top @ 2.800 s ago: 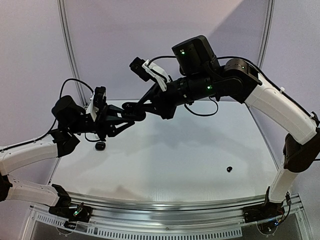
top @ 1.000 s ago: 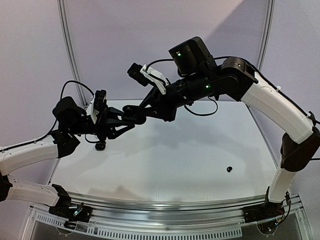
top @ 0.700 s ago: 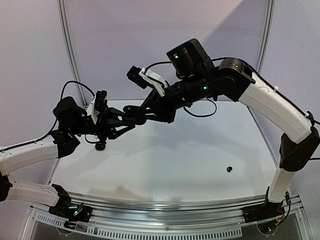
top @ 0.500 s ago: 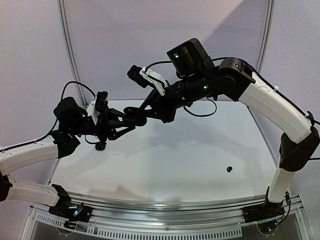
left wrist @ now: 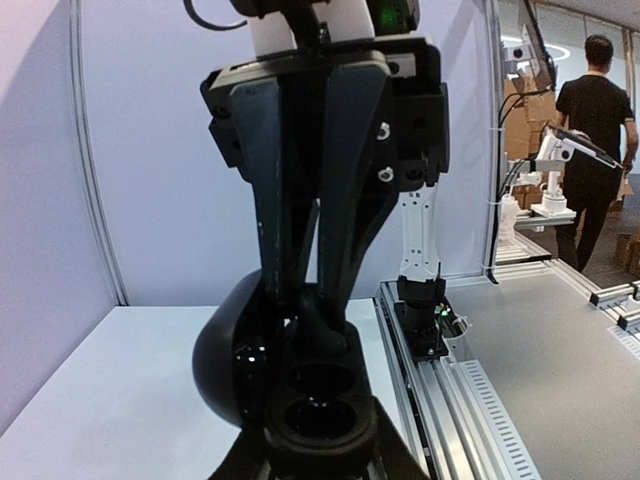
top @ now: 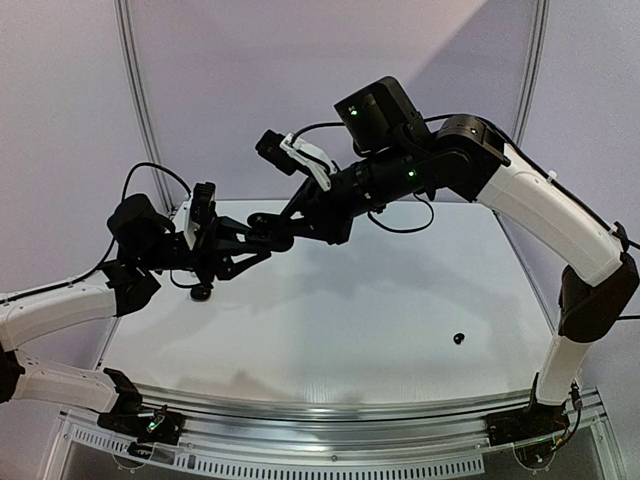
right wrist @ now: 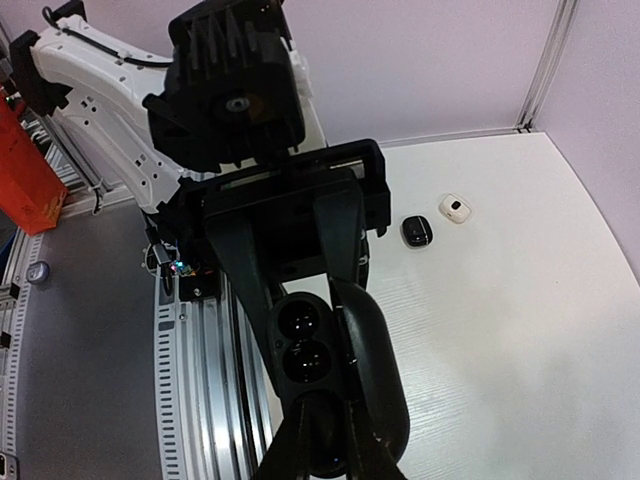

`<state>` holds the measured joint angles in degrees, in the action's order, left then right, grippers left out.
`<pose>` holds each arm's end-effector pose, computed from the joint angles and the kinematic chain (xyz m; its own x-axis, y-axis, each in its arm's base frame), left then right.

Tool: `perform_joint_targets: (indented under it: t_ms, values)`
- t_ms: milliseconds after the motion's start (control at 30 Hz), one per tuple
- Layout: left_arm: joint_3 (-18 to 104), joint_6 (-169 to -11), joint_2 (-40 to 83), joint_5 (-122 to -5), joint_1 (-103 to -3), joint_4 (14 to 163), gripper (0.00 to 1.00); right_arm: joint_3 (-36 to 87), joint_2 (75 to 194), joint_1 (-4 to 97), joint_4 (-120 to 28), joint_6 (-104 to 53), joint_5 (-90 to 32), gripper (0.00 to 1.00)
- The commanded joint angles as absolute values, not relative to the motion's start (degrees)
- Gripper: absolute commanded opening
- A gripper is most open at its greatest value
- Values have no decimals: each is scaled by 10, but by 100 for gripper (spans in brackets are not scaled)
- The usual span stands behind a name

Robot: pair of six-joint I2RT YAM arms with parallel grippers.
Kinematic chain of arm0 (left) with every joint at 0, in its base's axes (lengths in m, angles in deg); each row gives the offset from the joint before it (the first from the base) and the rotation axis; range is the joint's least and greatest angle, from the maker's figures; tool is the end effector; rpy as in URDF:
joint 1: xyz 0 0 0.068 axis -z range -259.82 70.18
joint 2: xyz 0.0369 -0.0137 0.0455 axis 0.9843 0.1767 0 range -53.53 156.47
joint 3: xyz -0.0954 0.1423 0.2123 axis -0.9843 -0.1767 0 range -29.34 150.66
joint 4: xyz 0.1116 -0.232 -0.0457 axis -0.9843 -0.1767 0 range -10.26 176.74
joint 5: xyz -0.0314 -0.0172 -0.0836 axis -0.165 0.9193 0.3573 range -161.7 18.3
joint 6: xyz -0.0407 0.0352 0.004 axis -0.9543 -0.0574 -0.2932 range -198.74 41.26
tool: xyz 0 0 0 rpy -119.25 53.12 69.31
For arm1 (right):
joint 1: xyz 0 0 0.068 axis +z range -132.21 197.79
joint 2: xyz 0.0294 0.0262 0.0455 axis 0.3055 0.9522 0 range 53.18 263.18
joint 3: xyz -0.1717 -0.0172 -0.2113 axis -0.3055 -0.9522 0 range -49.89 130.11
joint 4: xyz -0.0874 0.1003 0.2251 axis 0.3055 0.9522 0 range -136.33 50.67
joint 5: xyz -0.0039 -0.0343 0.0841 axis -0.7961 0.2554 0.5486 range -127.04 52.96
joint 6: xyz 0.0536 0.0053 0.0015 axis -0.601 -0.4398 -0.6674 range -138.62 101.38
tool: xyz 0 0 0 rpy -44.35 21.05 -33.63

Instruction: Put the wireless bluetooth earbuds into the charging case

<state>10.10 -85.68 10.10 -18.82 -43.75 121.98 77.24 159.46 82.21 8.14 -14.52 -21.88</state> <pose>0.1810 -0.1669 0.3226 0.0343 -0.1152 -0.9927 0.9994 0.0131 0.0330 0.1607 0.3575 0.4502 -0.1697 -0.5140 -0.8408 -0.9792 0.1841 0.0851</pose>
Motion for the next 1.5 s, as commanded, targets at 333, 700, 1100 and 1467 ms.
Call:
perform_joint_targets:
  t_ms: [333,700,1100,1467]
  values:
    - [105,-843,83,-252,-441,1263,0,762,1618,821,129,-170,-221,14]
    - [103,-840,82,-252,-441,1262,0,764,1631,821,134,-181,-198,6]
    - [100,-842,81,-257,-441,1262,0,765,1622,821,124,-180,-193,0]
    - [95,-876,79,-259,-441,1264,0,696,1570,828,0,-153,-268,0]
